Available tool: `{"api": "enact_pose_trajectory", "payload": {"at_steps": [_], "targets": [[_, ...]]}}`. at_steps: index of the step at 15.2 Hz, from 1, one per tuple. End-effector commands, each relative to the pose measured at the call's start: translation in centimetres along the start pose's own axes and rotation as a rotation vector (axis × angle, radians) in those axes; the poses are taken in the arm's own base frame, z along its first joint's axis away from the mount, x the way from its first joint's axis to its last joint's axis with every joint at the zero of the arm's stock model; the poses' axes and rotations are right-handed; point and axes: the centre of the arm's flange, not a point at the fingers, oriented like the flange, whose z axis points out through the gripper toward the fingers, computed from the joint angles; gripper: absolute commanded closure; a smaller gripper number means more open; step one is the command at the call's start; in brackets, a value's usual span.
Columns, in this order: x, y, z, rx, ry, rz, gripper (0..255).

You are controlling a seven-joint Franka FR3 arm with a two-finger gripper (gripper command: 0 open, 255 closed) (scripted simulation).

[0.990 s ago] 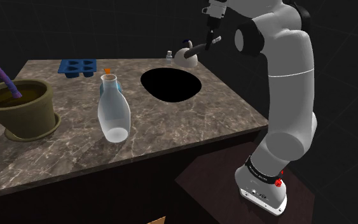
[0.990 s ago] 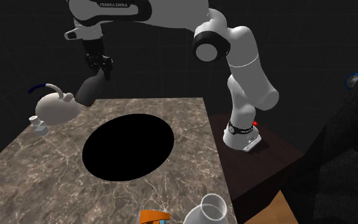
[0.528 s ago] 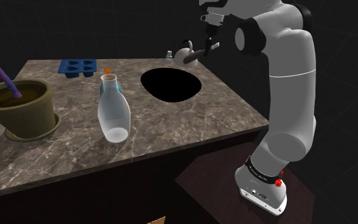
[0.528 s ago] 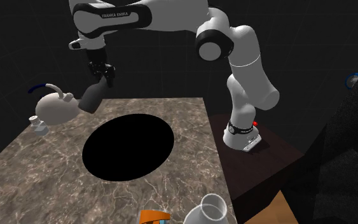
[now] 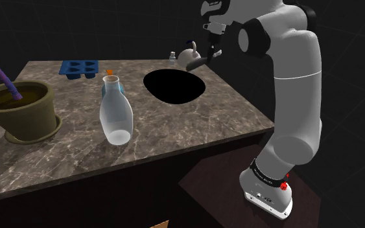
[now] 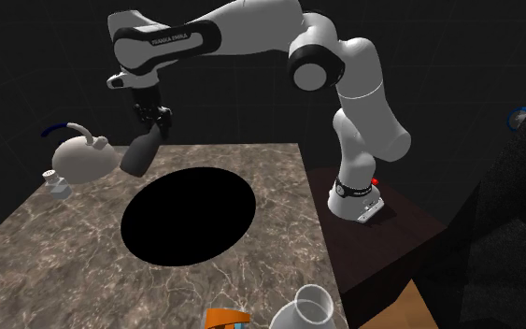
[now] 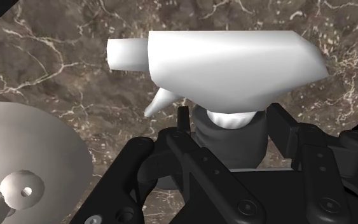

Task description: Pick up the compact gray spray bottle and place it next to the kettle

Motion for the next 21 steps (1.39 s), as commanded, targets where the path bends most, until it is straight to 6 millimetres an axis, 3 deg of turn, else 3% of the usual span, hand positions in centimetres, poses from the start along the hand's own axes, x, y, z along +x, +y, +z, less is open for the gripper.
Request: {"api": "enact_pose_trajectory", "payload": {"at_steps": [1, 21], "targets": [[0.0, 0.0, 1.1, -0.001, 0.000, 0.000, 255], [-0.3, 0.6, 11.6, -0.001, 0.000, 0.000, 255]]}}
